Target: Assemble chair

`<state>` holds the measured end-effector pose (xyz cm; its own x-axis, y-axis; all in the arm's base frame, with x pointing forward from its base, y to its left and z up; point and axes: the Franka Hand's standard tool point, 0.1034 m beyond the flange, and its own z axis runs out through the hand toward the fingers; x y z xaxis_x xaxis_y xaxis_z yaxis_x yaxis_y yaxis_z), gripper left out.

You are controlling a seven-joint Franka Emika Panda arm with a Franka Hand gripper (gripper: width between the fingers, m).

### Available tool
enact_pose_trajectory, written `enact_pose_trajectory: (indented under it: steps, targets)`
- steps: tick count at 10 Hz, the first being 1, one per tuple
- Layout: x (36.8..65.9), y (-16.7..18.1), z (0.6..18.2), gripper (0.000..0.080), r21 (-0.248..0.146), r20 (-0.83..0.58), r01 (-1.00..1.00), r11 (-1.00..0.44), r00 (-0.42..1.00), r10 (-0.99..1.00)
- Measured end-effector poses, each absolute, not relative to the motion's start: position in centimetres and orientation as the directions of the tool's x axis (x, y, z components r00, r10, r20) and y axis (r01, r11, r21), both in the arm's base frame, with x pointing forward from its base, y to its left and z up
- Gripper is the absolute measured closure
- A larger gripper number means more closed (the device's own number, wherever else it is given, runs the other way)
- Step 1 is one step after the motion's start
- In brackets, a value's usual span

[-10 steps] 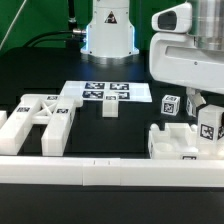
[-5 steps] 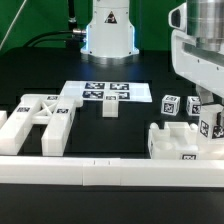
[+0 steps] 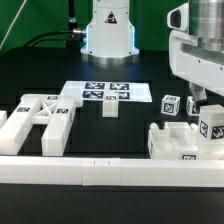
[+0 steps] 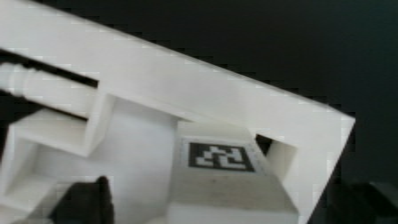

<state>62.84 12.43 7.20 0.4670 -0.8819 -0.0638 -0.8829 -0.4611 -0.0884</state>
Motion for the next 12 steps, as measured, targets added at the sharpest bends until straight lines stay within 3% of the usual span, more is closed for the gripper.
enact_pose_trajectory:
  steps: [4, 8, 12]
  targets:
    - [63.00, 12.06, 7.30, 0.0151, -0.109, -0.012, -0.560, -0.821, 0.827, -0.563]
    - [63.06, 12.12, 7.26, 0.0151, -0.104, 0.020, -0.291, -0.951, 0.955, -0.295]
    - [63.26, 11.94, 7.43, 0.0151, -0.049, 0.047, 0.045, -0.998, 0.998, 0.043]
